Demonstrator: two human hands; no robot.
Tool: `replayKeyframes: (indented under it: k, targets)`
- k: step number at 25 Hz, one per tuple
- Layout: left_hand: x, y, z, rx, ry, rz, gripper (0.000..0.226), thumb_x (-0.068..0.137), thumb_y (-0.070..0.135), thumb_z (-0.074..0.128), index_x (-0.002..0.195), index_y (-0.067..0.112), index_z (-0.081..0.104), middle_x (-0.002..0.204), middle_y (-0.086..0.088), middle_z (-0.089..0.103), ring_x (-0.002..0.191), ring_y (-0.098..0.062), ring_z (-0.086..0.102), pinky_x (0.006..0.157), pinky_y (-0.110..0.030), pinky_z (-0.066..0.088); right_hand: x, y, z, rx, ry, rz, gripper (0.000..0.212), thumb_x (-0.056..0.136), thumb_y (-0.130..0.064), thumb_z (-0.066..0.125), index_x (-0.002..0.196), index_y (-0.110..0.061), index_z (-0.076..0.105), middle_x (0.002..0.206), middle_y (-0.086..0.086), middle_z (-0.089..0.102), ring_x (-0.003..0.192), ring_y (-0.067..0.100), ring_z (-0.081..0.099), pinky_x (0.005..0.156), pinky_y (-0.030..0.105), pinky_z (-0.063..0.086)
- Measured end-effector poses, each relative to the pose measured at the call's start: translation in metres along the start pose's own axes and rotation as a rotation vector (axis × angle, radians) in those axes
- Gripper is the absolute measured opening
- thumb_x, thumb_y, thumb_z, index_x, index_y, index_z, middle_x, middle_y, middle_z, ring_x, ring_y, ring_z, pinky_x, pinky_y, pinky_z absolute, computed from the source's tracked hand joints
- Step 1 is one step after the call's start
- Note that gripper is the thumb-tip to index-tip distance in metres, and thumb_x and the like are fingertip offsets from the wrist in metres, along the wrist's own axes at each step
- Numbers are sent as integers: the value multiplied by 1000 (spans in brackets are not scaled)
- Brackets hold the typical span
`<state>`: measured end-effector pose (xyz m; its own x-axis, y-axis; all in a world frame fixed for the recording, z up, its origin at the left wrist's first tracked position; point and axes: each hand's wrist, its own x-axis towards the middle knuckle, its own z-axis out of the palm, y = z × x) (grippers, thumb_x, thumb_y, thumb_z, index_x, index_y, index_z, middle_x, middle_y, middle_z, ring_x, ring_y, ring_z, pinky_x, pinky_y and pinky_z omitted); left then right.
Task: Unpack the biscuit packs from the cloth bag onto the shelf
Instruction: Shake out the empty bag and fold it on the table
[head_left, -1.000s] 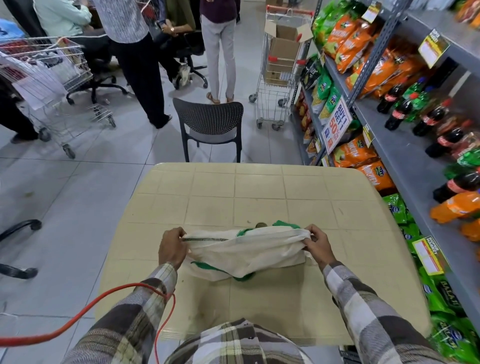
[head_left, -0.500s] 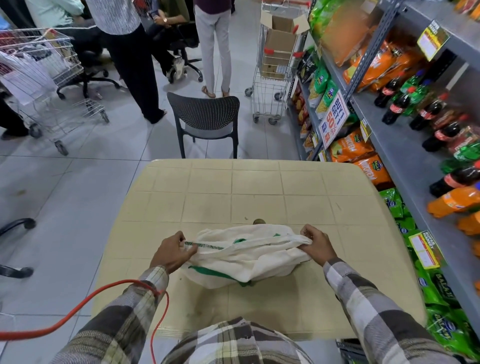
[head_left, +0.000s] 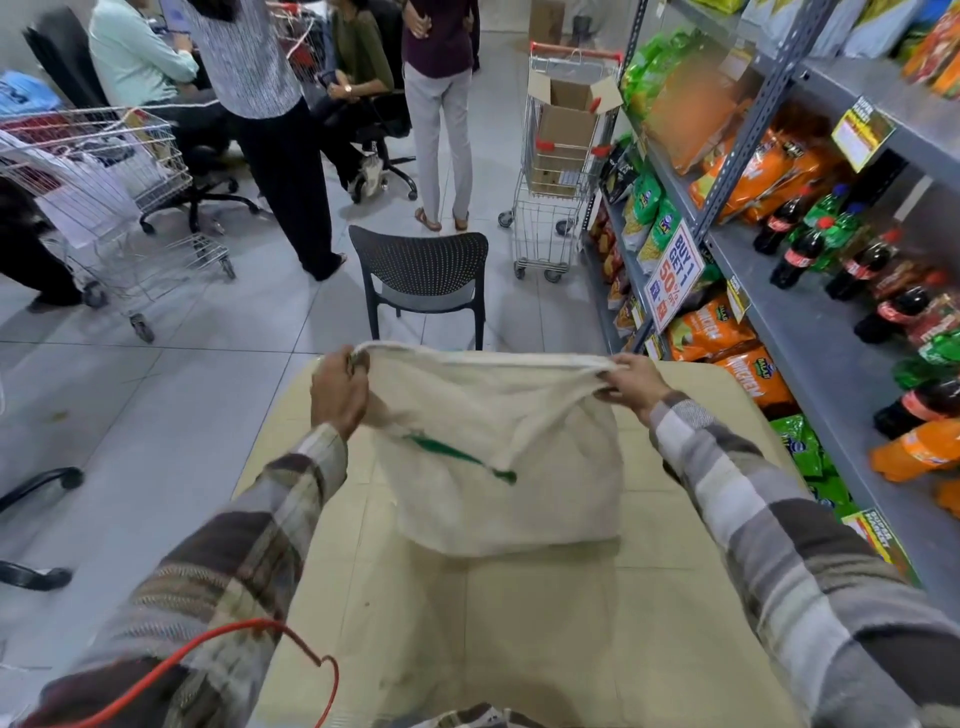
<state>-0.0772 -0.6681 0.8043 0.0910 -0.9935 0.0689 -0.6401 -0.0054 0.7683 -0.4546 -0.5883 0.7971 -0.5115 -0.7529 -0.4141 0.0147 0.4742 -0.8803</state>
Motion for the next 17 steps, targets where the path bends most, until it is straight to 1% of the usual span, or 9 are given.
replayKeyframes:
  k: [2,4,5,7,9,10,13,15,17]
  targets:
    - [33,38,-16,-133,88,-43,20,97,22,50,98,7,63,96,-12,57,89,-23,50,75,-31,36,4,-47,1,82,-40,-69,24,95,3,56,116,-5,62,104,13,61,91,27,62,48,22,58]
    - [63,68,-34,-302,95,-49,13,92,23,52,90,17,62,92,-8,59,86,-22,53,71,-40,47,-4,-92,-2,93,-10,-174,23,97,1,52,115,-6,64,102,8,62,98,26,60,50,22,59]
    - [74,81,-43,-374,86,-32,11,88,24,52,83,24,61,88,-5,60,83,-22,54,70,-47,53,-7,-111,-5,48,43,-253,25,97,0,50,118,-4,63,104,9,60,97,25,59,48,19,57]
    - [92,96,-57,-404,81,35,15,83,21,50,77,30,60,86,-2,61,80,-21,56,69,-53,56,-14,-132,-8,-167,263,-457,25,96,-1,50,116,-3,64,104,8,60,91,23,57,42,10,47]
    - [92,101,-64,-351,105,114,23,80,10,47,82,30,59,90,-1,63,83,-22,58,69,-47,56,-21,-133,-10,-358,437,-652,20,92,0,53,108,-4,66,102,12,67,89,24,60,54,13,38]
    - [85,99,-63,-342,118,141,30,77,2,46,87,27,59,92,-3,63,85,-21,58,68,-42,56,-22,-126,-12,-408,448,-704,20,89,3,55,105,-3,66,101,14,69,88,23,60,63,17,38]
    - [52,68,-51,-300,95,179,38,69,-11,45,94,12,61,93,-7,63,84,-20,56,63,-27,49,-22,-81,-18,-469,344,-657,30,78,12,63,101,-6,67,96,14,69,84,23,63,71,32,54]
    - [28,32,-37,-205,69,184,34,71,-13,50,95,8,62,90,-10,64,82,-21,56,63,-27,43,-23,-41,-23,-510,255,-558,37,71,15,68,100,-8,69,95,14,70,84,24,66,76,32,56]
    - [2,-11,-23,-131,23,165,36,70,-14,50,95,8,62,93,-12,66,85,-24,58,65,-26,41,-31,-1,-26,-518,187,-483,37,67,16,71,96,-8,70,89,10,70,81,22,65,75,24,55]
